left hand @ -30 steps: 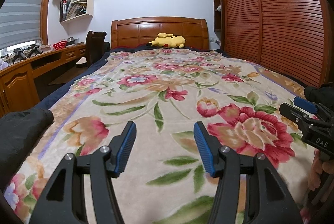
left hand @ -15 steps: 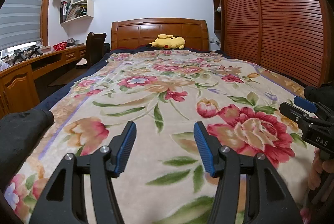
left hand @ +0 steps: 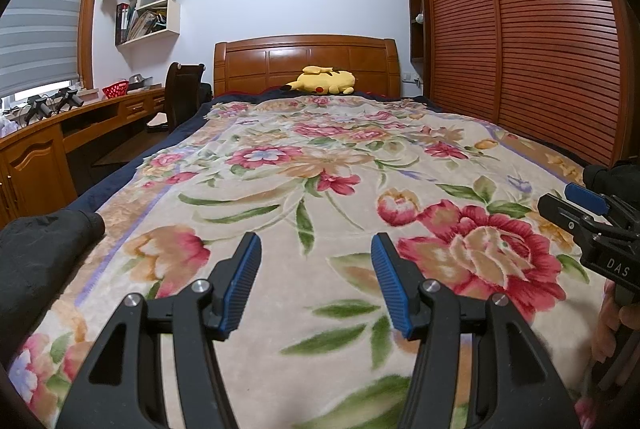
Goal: Fold large clothes
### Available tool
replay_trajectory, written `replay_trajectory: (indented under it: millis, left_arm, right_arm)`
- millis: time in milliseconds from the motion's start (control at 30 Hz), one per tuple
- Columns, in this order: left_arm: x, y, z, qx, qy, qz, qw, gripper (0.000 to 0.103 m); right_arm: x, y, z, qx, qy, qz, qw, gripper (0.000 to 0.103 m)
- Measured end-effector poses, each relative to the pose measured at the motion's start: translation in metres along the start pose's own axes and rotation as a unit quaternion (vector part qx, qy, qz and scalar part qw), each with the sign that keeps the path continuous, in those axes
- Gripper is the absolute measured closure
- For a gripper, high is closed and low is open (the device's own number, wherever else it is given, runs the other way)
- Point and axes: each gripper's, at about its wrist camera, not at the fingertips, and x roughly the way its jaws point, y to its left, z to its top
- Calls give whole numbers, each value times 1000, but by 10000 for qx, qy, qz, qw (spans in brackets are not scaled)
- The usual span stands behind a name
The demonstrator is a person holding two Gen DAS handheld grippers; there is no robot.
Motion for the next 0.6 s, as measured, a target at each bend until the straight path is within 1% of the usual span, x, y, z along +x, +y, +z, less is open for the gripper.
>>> replay_trajectory:
  millis: [600]
  left_arm:
    - [0,0,0,3,-8,5,10000,47]
  right_arm:
    - [0,0,-1,0,-9,2,10000,24]
